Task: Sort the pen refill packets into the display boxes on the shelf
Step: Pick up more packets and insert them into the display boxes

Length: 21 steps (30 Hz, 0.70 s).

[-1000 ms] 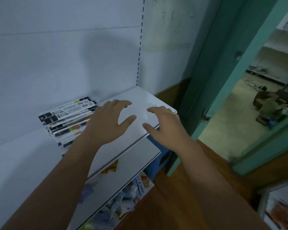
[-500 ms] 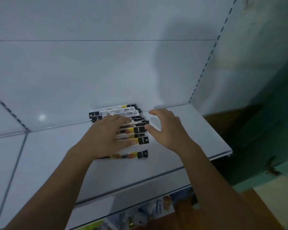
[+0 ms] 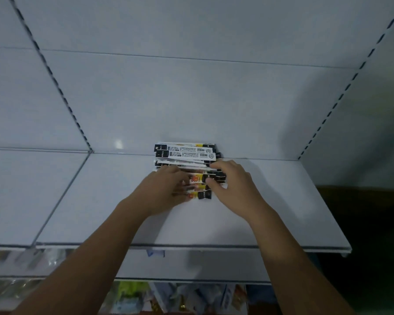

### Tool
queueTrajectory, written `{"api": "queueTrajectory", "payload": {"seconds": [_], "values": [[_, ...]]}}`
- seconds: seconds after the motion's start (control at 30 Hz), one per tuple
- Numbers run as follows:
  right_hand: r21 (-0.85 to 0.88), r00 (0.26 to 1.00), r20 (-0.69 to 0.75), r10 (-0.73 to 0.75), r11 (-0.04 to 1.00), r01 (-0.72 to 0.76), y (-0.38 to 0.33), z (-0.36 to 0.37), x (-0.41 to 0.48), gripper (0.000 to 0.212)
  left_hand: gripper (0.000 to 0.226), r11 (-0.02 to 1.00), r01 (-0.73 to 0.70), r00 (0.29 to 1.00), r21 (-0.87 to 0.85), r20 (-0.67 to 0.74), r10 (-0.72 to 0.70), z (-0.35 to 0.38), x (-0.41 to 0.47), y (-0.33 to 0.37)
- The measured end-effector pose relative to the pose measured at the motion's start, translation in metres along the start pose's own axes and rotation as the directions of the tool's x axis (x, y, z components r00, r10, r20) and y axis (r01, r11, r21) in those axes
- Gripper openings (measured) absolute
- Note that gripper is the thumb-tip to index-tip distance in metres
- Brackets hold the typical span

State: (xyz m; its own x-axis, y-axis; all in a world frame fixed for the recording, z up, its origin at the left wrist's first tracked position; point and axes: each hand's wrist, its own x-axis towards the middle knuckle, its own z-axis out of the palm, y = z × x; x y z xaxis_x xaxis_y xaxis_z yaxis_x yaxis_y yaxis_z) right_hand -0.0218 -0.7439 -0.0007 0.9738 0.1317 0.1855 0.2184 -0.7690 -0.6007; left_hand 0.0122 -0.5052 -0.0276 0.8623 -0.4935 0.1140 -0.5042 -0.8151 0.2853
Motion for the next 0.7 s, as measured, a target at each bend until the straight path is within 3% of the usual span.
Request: {"api": "queueTrajectory", "payload": {"seconds": [0.3,0.43,0.6,0.7], "values": [[0.024,1.000,-0.010,0.021,0.999,-0.021,0.007,0.001,-0.001,0.028,0.009,0.997,-0.073,0.995,-0.005,0.061,0.073,-0.002,-0.005,0.005],[0.041,1.000,-0.020,0.022,0.999,-0.021,0.007,0.000,0.000,0.024,0.009,0.993,-0.117,0.992,-0.009,0.036,0.117,0.000,-0.004,0.004],[0.167,0.990,-0.134,0.045,0.986,-0.022,0.014,-0.005,0.004,0.010,0.008,0.997,-0.029,0.999,-0.077,0.018,0.031,-0.009,-0.009,-0.006],[0.208,0.982,-0.175,0.068,0.978,-0.031,0.013,-0.004,0.008,0.010,0.008,0.978,0.025,0.999,-0.205,-0.036,-0.033,-0.016,-0.012,-0.014]]}}
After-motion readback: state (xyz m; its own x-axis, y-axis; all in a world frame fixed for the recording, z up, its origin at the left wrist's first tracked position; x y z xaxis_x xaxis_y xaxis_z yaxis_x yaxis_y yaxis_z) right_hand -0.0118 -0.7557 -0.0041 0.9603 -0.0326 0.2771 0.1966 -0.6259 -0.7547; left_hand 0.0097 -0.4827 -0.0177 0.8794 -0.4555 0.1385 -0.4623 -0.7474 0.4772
